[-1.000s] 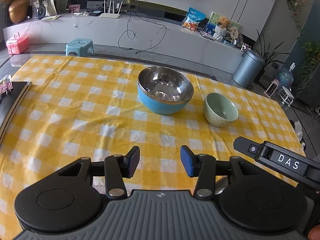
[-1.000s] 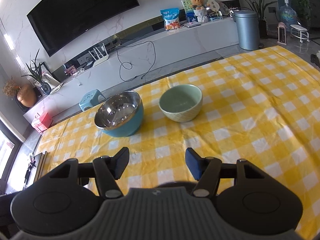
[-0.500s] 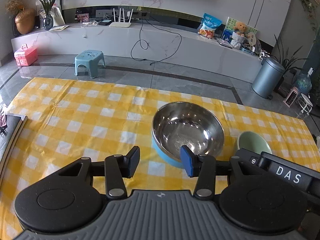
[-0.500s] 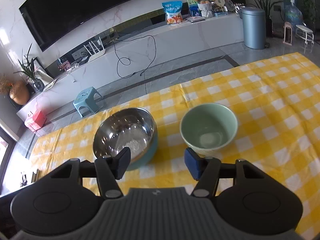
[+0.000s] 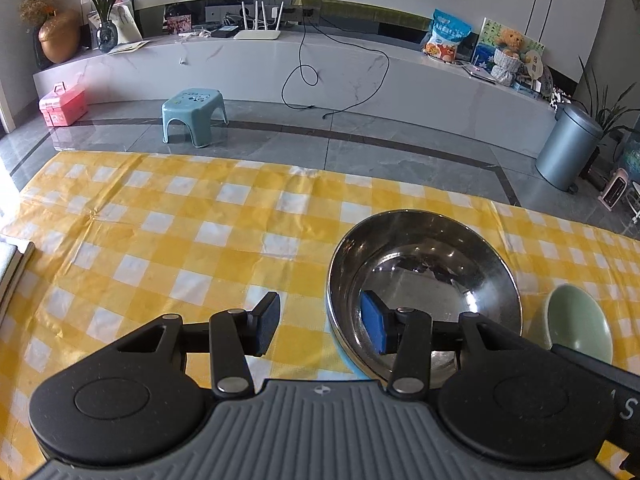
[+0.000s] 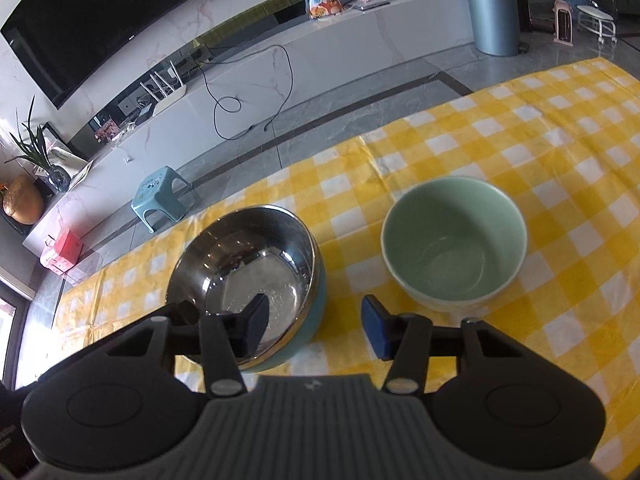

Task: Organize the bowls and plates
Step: 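Close both grippers on the blue bowl's rim and lift it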

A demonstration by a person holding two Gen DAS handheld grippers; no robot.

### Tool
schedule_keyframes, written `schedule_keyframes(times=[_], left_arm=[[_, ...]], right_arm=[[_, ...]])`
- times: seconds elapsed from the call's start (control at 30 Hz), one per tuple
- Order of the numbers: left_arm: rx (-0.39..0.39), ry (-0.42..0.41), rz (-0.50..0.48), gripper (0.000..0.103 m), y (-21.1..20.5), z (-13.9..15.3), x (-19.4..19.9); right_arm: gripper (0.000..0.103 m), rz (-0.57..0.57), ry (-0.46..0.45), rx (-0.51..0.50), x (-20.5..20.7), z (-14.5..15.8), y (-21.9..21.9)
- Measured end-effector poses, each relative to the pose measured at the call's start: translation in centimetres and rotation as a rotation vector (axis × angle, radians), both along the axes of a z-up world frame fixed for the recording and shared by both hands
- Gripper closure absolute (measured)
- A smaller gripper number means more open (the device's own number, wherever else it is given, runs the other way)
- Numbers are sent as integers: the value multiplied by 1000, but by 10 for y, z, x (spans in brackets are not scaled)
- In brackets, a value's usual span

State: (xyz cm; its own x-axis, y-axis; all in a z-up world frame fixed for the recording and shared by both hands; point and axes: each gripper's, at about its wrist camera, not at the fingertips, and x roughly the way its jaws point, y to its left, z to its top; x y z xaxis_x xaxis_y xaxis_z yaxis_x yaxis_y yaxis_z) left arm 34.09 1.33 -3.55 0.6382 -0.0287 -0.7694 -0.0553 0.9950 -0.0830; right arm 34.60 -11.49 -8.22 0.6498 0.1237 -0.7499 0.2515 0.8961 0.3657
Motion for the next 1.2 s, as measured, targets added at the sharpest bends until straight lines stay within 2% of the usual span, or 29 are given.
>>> schedule_keyframes(times=[0.13,0.27,0.33,0.37,0.4,0.53,0.8,1.03,1.2], left_arm=[[2,15,-10,64,-3,-6,2],[-10,16,-19,76,-4,-8,2],[-5,11,-41,87,-7,-7,1],[0,9,-50,88,-9,-6,1],[11,7,-49,88,-11,-6,0],[9,20,-45,90,-11,-3,-7],[-16,20,-33,90,-2,15,-45],[2,7,-38,90,-2,40,-89],[-14,3,-45,90,2,58,-121]], right_arm=[[63,-5,28,28,5,-11,0],[66,-2,16,42,6,-14,-1],[73,0,13,48,7,-15,0],[77,4,9,48,7,-15,1],[85,12,2,48,7,-14,2],[89,15,4,16,4,-11,6],[91,23,15,41,-31,-2,5],[91,30,8,43,-81,14,6],[92,52,-7,56,-118,29,1]])
